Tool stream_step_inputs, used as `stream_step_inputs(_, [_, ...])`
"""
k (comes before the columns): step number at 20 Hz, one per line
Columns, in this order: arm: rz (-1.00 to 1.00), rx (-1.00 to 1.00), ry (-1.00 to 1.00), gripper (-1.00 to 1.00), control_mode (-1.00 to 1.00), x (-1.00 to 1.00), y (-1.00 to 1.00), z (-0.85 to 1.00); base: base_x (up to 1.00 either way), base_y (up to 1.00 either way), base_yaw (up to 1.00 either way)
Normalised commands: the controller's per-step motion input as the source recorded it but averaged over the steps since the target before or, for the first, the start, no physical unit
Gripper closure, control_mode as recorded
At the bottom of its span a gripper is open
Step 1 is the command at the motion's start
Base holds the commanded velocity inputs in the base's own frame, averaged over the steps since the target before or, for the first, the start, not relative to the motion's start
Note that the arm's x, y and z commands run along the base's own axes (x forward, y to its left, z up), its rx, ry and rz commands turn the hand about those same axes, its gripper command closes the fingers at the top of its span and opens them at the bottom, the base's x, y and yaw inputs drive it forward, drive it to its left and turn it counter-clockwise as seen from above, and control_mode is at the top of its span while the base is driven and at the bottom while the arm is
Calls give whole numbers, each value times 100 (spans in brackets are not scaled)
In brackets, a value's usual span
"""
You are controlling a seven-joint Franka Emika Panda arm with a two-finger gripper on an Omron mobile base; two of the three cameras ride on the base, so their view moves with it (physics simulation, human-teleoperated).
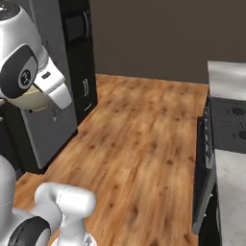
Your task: Take the smaller bowl and place it next to the appetizer plate on the dining counter , and place the larger bowl next to the plate with cooked food.
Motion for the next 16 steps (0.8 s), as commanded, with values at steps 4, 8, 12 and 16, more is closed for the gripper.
stream_step_inputs(4, [0,0,0,100,100,0,0,0,100,71,-43])
stream_step_inputs(8, [0,0,0,100,100,0,0,0,100,82,-43])
stream_step_inputs(12, [0,0,0,100,100,0,0,0,100,74,-40])
stream_step_inputs(16, [0,0,0,100,100,0,0,0,100,63,-33])
